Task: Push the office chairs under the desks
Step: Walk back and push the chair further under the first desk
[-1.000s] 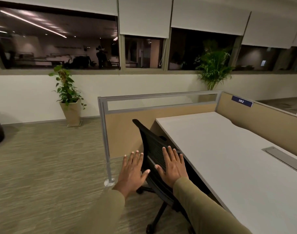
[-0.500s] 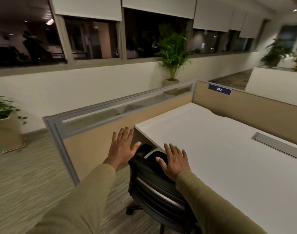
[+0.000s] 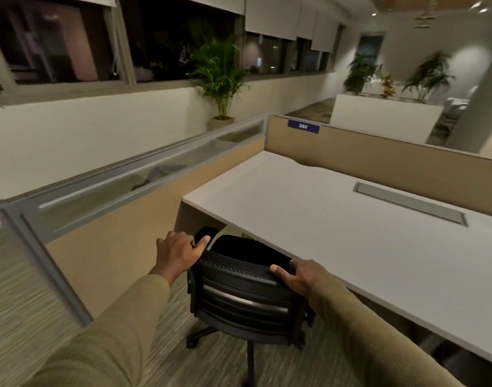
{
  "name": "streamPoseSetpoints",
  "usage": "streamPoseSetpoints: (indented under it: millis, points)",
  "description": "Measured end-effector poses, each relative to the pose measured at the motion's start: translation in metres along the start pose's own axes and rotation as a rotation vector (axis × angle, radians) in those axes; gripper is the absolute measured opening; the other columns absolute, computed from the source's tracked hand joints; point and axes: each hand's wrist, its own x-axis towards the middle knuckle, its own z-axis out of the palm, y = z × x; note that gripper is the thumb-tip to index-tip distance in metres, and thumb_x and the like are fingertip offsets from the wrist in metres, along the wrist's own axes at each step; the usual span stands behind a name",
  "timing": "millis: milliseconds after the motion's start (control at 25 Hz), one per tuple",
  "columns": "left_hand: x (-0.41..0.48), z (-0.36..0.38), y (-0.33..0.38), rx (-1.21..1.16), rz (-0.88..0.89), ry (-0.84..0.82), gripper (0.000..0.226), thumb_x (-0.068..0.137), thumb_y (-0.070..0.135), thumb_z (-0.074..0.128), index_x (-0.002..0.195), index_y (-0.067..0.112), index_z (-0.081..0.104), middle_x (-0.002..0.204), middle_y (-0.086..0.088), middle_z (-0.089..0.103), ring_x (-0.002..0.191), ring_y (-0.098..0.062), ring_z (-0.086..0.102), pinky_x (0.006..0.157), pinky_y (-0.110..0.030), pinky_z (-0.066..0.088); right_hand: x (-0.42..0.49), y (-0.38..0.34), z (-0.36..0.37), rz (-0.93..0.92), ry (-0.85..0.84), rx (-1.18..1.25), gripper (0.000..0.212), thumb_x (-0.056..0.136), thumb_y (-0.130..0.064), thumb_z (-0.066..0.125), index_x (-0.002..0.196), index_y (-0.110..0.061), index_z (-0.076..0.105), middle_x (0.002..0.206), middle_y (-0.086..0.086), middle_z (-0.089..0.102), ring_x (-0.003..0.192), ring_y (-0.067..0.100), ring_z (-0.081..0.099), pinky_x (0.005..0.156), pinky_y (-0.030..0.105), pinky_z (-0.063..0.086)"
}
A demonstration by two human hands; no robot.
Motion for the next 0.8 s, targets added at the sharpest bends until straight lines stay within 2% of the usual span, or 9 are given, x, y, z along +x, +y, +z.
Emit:
streamPoseSetpoints:
  millis: [80, 160, 240, 360, 480, 600, 680, 800]
  points:
    - [-0.022, 0.004, -0.001, -0.017, 0.029, 0.015, 0.068, 0.096, 0.073, 0.024, 0.094, 0.023, 0.071, 0.11, -0.003, 0.067, 0.114, -0.026, 0.052, 0.091, -0.047, 0.037, -0.028, 0.002, 0.013, 0.005, 0.088, 0.007, 0.072, 0.083, -0.086, 0.031, 0.093, -0.021, 0.059, 0.088, 0.0, 0.065, 0.081, 0.017, 0.061, 0.077, 0.036, 0.05]
    - [-0.05, 0.004, -0.001, -0.036, 0.051, 0.032, 0.072, 0.095, 0.074, 0.02, 0.095, 0.023, 0.071, 0.11, -0.004, 0.067, 0.113, -0.027, 0.052, 0.091, -0.047, 0.037, -0.059, -0.001, 0.026, 0.022, 0.168, -0.032, 0.07, 0.084, -0.085, 0.028, 0.089, -0.021, 0.055, 0.089, 0.0, 0.062, 0.08, 0.019, 0.058, 0.075, 0.036, 0.045]
    - [-0.073, 0.003, -0.001, -0.069, 0.078, 0.051, 0.073, 0.094, 0.075, 0.017, 0.089, 0.023, 0.069, 0.107, -0.004, 0.067, 0.111, -0.028, 0.052, 0.092, -0.048, 0.037, -0.087, -0.002, 0.038, 0.031, 0.237, -0.089, 0.069, 0.085, -0.084, 0.022, 0.088, -0.022, 0.053, 0.092, 0.001, 0.061, 0.084, 0.022, 0.058, 0.076, 0.037, 0.04]
    - [-0.104, -0.009, 0.002, -0.112, 0.106, 0.037, 0.07, 0.095, 0.074, 0.019, 0.078, 0.023, 0.064, 0.102, -0.002, 0.068, 0.111, -0.027, 0.052, 0.096, -0.05, 0.036, -0.131, -0.002, 0.05, 0.078, 0.347, -0.124, 0.075, 0.084, -0.084, 0.013, 0.089, -0.022, 0.055, 0.095, 0.001, 0.064, 0.092, 0.024, 0.062, 0.083, 0.039, 0.042]
    - [-0.131, -0.014, 0.002, -0.159, 0.162, 0.106, 0.075, 0.092, 0.075, 0.014, 0.063, 0.023, 0.059, 0.079, 0.003, 0.064, 0.093, -0.022, 0.054, 0.087, -0.044, 0.033, -0.176, -0.005, 0.064, 0.135, 0.422, -0.138, 0.08, 0.08, -0.086, 0.001, 0.081, -0.024, 0.053, 0.081, -0.005, 0.06, 0.079, 0.018, 0.06, 0.074, 0.038, 0.04]
    - [-0.156, -0.014, 0.004, -0.301, 0.264, 0.297, 0.066, 0.093, 0.068, 0.022, 0.055, 0.024, 0.054, 0.06, 0.01, 0.054, 0.069, -0.017, 0.052, 0.078, -0.038, 0.028, -0.219, -0.011, 0.08, 0.209, 0.578, -0.128, 0.072, 0.086, -0.082, 0.004, 0.07, -0.027, 0.046, 0.064, -0.009, 0.048, 0.058, 0.009, 0.045, 0.063, 0.031, 0.03]
    - [-0.168, -0.013, 0.006, -0.377, 0.321, 0.345, 0.061, 0.095, 0.063, 0.027, 0.056, 0.024, 0.054, 0.058, 0.011, 0.054, 0.064, -0.015, 0.05, 0.078, -0.038, 0.03, -0.244, -0.013, 0.092, 0.247, 0.667, -0.13, 0.066, 0.088, -0.08, 0.007, 0.069, -0.03, 0.045, 0.06, -0.012, 0.042, 0.054, 0.006, 0.039, 0.061, 0.029, 0.029]
    - [-0.179, -0.01, 0.011, -0.419, 0.37, 0.359, 0.059, 0.095, 0.061, 0.03, 0.058, 0.024, 0.056, 0.059, 0.01, 0.056, 0.064, -0.015, 0.049, 0.079, -0.039, 0.031, -0.264, -0.011, 0.105, 0.281, 0.715, -0.145, 0.064, 0.091, -0.078, 0.01, 0.073, -0.032, 0.052, 0.064, -0.013, 0.046, 0.056, 0.008, 0.043, 0.062, 0.028, 0.033]
